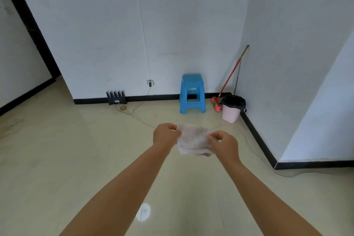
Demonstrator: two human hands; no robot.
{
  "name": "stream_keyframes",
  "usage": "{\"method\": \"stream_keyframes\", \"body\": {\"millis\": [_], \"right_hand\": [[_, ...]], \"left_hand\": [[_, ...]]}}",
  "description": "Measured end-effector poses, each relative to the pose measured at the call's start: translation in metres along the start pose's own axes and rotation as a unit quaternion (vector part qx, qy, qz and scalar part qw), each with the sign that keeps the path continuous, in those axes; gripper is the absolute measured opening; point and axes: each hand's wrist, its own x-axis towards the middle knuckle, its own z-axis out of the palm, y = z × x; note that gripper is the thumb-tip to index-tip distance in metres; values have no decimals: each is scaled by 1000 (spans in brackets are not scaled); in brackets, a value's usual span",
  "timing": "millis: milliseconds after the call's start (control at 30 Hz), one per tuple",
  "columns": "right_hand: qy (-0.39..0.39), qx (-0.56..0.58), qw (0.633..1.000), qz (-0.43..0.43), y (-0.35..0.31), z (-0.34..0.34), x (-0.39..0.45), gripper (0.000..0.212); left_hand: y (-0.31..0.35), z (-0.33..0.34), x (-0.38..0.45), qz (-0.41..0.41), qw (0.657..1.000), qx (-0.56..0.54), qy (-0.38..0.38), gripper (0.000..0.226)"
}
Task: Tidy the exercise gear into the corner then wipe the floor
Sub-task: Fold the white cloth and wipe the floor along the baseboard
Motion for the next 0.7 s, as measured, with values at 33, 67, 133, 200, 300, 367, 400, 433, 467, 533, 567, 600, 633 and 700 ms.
{"method": "stream_keyframes", "body": {"millis": [33,67,133,200,300,367,400,433,467,533,567,600,633,700], "right_hand": [[9,-11,1000,-1,-4,10,30,16],[15,-27,1000,-4,-9,19,61,14],[21,-51,999,1,-17,36,118,6],[20,-66,998,6,-24,50,175,17],[7,-105,994,19,-37,64,257,39],[-9,-132,991,20,-40,76,309,35],[-11,-141,990,15,-42,82,336,32],[-11,-153,988,8,-42,89,363,30],[-10,-168,986,-1,-41,96,390,29],[-7,-193,981,-23,-39,111,448,30],[-4,-204,978,-33,-38,117,477,31],[1,-212,976,-44,-36,124,508,30],[4,-220,974,-55,-33,131,539,30],[2,-241,968,-74,-27,143,600,28]], "left_hand": [[6,5,31,-1,1000,-7,-3,21],[12,9,61,-1,1000,-13,-9,20],[25,18,118,2,1000,-12,-20,21],[40,26,173,12,1000,-7,-26,22],[65,40,253,26,999,7,-27,22],[81,51,303,40,998,30,-29,22],[89,57,328,47,998,40,-29,23],[96,64,354,51,997,49,-26,23],[102,71,380,53,997,58,-22,22],[115,88,437,61,995,79,-16,22],[122,97,466,65,993,94,-17,20],[129,106,495,69,991,111,-18,18],[136,116,525,74,989,127,-17,16],[150,134,584,75,986,151,-12,14]]}}
